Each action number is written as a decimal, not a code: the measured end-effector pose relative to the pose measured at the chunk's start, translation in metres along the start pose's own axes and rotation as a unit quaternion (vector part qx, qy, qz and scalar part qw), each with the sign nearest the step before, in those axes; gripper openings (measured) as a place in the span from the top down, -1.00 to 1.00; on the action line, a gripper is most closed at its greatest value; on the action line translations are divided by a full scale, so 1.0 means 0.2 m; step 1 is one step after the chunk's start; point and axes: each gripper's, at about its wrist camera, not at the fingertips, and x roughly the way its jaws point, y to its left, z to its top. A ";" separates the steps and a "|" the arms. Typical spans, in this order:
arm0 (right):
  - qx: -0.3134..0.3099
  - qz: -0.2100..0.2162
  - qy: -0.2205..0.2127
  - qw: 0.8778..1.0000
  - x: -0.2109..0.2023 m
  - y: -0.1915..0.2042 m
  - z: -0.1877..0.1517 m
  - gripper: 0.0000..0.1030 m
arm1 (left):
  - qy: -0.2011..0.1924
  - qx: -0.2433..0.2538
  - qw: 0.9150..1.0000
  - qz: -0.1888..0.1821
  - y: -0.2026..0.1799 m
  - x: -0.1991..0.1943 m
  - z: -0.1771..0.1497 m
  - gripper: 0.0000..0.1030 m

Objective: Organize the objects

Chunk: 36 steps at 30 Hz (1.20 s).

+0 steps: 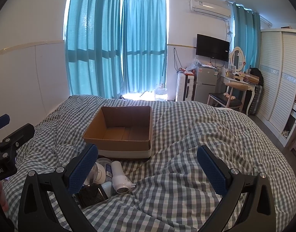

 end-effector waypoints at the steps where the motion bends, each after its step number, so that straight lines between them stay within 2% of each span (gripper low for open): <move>1: 0.000 0.000 0.000 1.000 0.00 0.00 0.00 -1.00 | 0.001 0.000 1.000 0.000 0.00 0.00 0.00 -1.00; 36: -0.004 0.007 -0.005 1.000 -0.01 0.04 0.02 -1.00 | 0.015 -0.001 1.000 0.002 0.00 0.04 0.01 -1.00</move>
